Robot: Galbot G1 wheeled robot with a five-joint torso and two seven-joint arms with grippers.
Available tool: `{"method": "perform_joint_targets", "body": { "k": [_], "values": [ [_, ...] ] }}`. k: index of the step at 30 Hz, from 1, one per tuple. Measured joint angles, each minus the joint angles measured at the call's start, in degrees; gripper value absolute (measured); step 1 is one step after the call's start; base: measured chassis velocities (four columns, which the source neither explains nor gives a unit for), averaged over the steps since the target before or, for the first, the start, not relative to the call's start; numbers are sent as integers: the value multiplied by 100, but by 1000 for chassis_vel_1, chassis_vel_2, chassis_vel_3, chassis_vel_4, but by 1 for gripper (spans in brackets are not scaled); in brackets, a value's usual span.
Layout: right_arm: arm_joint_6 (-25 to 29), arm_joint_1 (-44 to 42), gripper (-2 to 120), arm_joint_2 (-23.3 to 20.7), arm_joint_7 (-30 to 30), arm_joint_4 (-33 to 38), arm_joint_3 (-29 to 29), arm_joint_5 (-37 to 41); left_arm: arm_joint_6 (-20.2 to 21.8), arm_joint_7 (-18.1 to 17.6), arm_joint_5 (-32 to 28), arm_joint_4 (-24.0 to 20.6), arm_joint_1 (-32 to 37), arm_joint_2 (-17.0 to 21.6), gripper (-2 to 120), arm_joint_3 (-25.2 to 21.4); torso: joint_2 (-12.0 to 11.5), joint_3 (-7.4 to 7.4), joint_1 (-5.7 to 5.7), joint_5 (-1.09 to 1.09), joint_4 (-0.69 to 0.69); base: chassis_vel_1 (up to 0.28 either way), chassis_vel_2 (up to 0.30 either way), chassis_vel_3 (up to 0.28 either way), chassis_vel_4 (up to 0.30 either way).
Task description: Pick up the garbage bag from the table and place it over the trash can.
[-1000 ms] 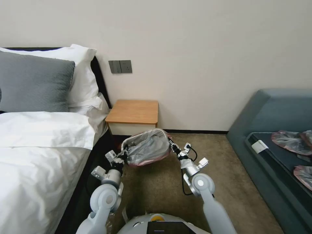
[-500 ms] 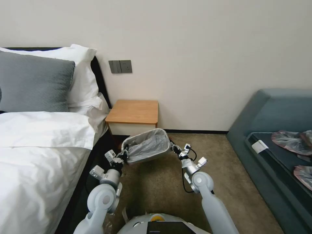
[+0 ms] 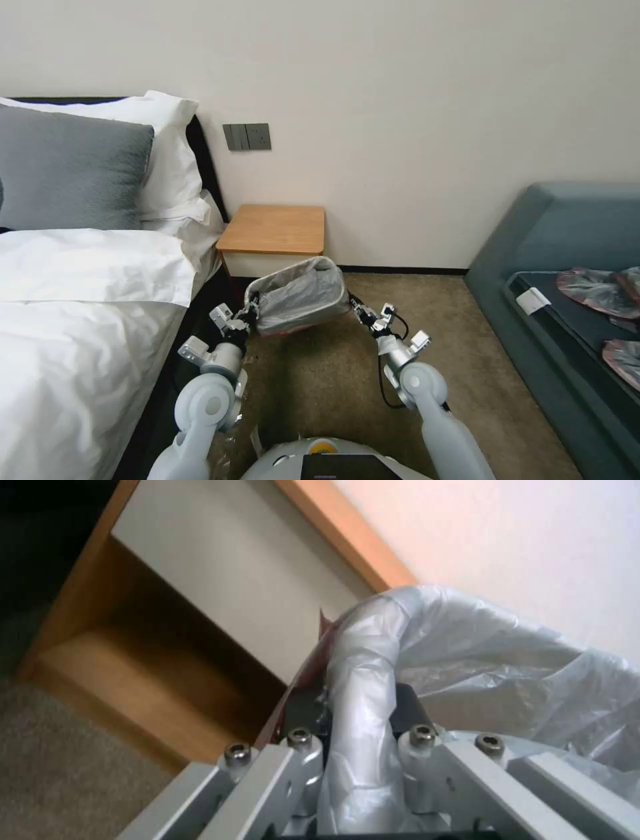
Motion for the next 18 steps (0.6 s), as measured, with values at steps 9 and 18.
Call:
{"method": "perform_joint_targets", "body": {
  "k": [9,18],
  "values": [
    [4,-568,70,-300,116,903,274,111,-10,-24,115,-8,-66,78,7,-53,0,0,0,1,-1,0,0,0,0],
    [54,-372,96,-1173,527,2173,258,515,-102,210,925,136,-10,161,7,61,0,0,0,-2,-1,0,0,0,0]
  ]
}}
